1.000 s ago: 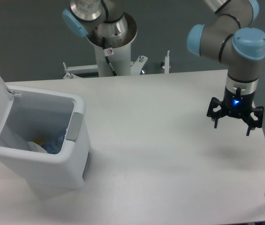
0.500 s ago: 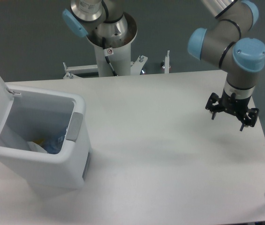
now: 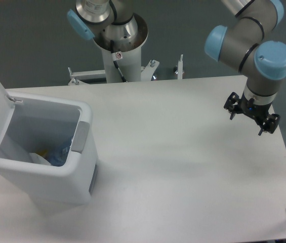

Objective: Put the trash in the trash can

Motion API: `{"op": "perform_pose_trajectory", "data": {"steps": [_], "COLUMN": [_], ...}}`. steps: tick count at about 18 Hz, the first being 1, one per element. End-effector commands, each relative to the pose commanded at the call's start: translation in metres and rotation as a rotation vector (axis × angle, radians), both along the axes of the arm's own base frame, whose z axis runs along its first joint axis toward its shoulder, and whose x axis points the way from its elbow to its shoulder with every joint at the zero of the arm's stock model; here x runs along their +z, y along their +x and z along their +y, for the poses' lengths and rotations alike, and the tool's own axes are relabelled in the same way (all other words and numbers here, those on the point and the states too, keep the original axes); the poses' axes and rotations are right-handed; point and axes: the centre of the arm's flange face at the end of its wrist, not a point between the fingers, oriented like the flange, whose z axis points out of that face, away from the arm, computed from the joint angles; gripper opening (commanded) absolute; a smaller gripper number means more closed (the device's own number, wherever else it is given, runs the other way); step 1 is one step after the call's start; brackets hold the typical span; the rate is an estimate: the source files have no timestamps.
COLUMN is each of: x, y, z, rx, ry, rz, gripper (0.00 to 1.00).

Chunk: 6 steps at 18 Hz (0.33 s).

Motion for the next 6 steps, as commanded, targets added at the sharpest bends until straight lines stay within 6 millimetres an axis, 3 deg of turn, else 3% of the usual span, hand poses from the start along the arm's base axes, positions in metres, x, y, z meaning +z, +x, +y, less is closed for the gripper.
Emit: {"op": "perform_pose_trajectory", "data": {"steps": [6], "x": [-0.0024], "y": [0.0015], "z": [0.0005], "rx": [0.005], "ry": [0.000], "rz": [-0.001], "gripper": [1.00]}}
